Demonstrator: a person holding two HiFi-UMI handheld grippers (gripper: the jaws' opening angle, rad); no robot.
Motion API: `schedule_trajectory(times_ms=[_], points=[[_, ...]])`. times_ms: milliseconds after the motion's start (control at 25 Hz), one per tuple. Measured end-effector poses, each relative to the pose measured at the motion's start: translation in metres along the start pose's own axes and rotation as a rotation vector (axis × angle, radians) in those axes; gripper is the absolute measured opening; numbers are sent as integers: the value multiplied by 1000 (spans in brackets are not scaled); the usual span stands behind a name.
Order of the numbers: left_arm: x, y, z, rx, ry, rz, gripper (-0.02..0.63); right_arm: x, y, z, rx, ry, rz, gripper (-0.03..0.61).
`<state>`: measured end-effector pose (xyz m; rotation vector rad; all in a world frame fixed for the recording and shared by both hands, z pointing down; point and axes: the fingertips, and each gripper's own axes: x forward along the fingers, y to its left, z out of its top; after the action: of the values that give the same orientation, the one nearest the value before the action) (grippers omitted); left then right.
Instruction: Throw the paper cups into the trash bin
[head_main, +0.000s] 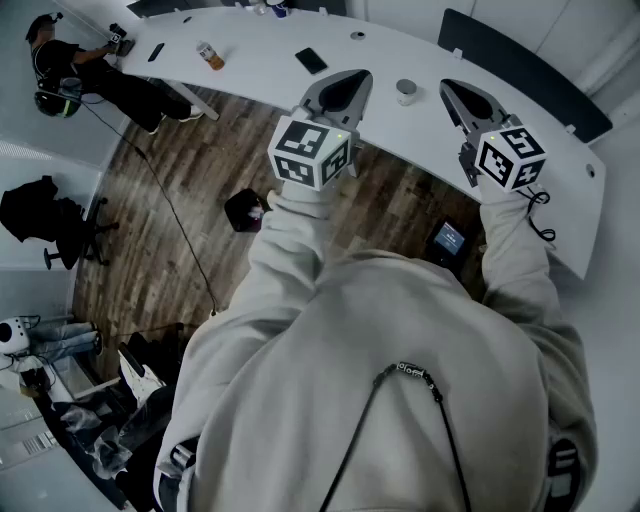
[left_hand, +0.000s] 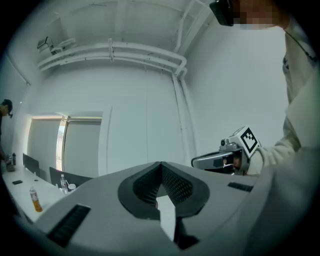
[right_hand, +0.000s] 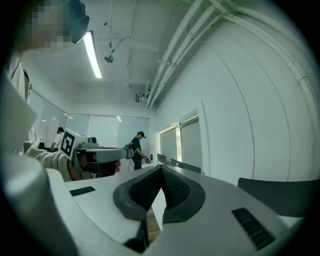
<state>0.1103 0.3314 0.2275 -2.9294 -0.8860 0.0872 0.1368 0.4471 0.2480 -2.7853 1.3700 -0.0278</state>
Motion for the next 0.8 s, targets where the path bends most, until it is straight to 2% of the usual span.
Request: schedule_trajectory(times_ms=[200,600,800], points=[[2,1,-1,4,5,3,-3,1,-2,-4,0,12,-1,18],[3,2,-8,-48,1,-17,-3,1,-7,-11,14,29,-11,18],[0,2,-5,-48,-13,-19,-2,2,-4,-9,10,30,10,18]])
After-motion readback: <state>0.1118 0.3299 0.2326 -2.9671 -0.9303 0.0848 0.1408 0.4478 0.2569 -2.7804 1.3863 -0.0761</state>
